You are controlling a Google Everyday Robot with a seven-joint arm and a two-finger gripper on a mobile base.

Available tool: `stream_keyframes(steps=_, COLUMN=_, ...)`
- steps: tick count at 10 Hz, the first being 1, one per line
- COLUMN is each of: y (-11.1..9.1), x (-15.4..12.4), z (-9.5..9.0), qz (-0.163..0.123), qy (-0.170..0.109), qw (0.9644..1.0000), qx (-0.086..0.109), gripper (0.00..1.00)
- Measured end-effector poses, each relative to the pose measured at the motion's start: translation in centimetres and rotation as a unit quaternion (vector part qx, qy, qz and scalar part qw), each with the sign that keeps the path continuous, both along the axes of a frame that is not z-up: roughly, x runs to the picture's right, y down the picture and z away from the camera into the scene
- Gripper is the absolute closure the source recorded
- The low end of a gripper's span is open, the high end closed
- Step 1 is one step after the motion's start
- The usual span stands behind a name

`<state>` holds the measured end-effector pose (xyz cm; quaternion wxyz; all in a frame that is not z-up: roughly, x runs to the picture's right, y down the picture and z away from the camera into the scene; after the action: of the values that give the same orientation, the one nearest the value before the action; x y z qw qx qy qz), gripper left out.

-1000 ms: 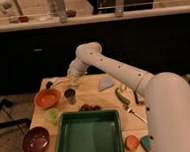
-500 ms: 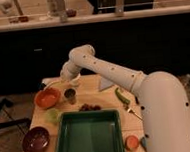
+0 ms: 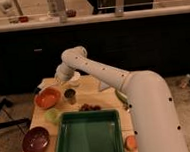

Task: Place brush in red bowl

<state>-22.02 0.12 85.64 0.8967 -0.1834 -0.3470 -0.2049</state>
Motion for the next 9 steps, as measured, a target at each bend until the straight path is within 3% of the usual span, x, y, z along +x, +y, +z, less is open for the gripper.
stream_keyframes(steps=9, y=4.2, x=-4.0, z=2.3, qz=-0.059, qy=0.017, qw=0.9969, qx=-0.049, gripper=1.0)
